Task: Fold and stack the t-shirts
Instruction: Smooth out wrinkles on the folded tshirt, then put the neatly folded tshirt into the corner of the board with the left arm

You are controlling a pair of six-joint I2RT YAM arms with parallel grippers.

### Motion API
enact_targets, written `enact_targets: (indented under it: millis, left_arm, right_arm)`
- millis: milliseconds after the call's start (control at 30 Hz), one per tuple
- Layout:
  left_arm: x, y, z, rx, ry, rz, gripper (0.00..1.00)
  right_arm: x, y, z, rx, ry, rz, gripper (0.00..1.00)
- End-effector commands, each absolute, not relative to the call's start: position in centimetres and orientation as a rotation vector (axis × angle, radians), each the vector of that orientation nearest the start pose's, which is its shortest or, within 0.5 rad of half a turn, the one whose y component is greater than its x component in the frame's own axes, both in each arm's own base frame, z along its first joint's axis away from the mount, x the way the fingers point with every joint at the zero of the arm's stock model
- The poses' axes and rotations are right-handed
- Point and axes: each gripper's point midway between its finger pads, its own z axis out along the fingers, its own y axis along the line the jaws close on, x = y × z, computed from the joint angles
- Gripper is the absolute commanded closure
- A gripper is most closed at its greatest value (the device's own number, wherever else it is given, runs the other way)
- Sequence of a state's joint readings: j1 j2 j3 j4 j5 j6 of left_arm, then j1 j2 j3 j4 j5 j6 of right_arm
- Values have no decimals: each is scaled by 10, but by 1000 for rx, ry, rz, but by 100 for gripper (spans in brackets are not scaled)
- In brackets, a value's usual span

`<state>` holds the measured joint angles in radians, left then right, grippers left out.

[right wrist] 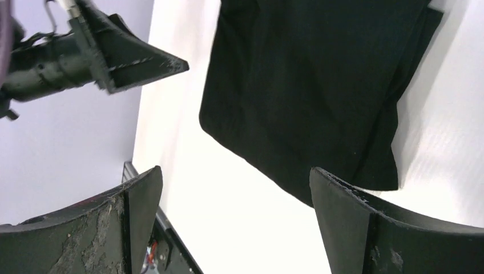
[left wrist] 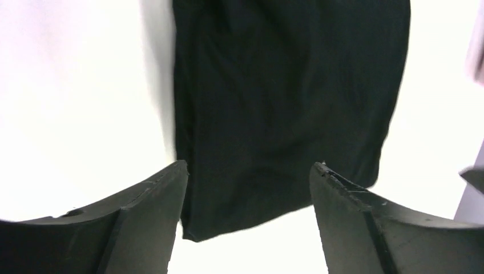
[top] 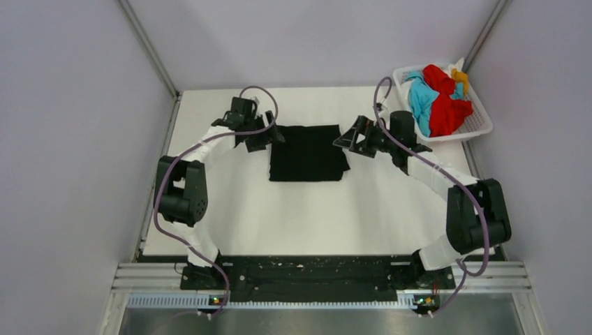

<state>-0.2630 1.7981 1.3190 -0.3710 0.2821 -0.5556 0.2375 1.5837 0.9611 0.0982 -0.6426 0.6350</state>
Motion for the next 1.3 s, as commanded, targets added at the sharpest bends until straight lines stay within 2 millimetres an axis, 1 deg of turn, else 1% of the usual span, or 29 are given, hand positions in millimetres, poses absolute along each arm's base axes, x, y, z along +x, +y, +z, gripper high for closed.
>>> enact_targets:
  millis: [0, 33, 67, 167, 200, 367, 400, 433, 467, 500, 533, 567, 600, 667, 733, 767, 800, 833, 967, 1100, 1200, 1267]
  left_arm:
    - [444, -152, 91, -266, 2535, -605, 24]
    - [446, -155, 85, -269, 2561, -638, 28]
    - [448, -159, 78, -262, 2586, -674, 35]
    - [450, -177, 63, -242, 2617, -811, 42]
    - [451, -182, 60, -241, 2612, -844, 43]
    - [449, -189, 40, -269, 2638, -891, 55]
    - [448, -191, 38, -268, 2641, -902, 59]
    - [447, -191, 33, -275, 2650, -892, 68]
    - [446, -190, 29, -283, 2662, -872, 73]
    - [445, -188, 24, -294, 2675, -843, 82]
    - [445, -186, 20, -307, 2690, -810, 94]
    - [445, -182, 16, -320, 2704, -766, 100]
    - [446, -176, 13, -328, 2716, -707, 100]
    - [450, -157, 9, -347, 2737, -537, 100]
    - [455, -125, 10, -380, 2766, -285, 100]
    - [463, -112, 19, -396, 2756, -200, 100]
    - [465, -93, 22, -411, 2753, -95, 100]
    - [472, -77, 28, -415, 2731, -44, 100]
    - [498, -28, 51, -407, 2642, -9, 100]
    - [523, 25, 60, -379, 2594, 35, 100]
    - [549, 53, 67, -317, 2567, 19, 100]
    - [565, 75, 67, -319, 2546, 42, 100]
  right_arm:
    - [369, 200, 168, 75, 2119, 1113, 1]
    - [367, 198, 167, 75, 2123, 1107, 1]
    - [364, 196, 165, 79, 2131, 1105, 1]
    - [356, 194, 160, 81, 2150, 1122, 1]
    - [354, 193, 157, 87, 2155, 1121, 1]
    - [349, 184, 149, 114, 2176, 1088, 1]
    - [348, 183, 147, 118, 2182, 1080, 1]
    - [348, 182, 146, 122, 2188, 1072, 1]
    - [348, 181, 145, 123, 2191, 1069, 1]
    - [348, 179, 144, 126, 2192, 1064, 1]
    - [348, 178, 144, 130, 2194, 1062, 1]
    - [348, 177, 143, 131, 2193, 1059, 1]
    - [348, 176, 143, 134, 2193, 1058, 1]
    - [349, 175, 143, 138, 2191, 1055, 1]
    - [350, 174, 144, 131, 2190, 1052, 1]
    - [350, 173, 144, 124, 2196, 1042, 1]
    - [351, 172, 145, 117, 2194, 1028, 1]
    - [352, 170, 145, 114, 2203, 1008, 1]
    - [361, 157, 147, 142, 2214, 887, 1]
    - [370, 141, 158, 186, 2180, 769, 1]
    - [374, 129, 165, 219, 2160, 682, 1]
    - [375, 124, 169, 227, 2164, 643, 1]
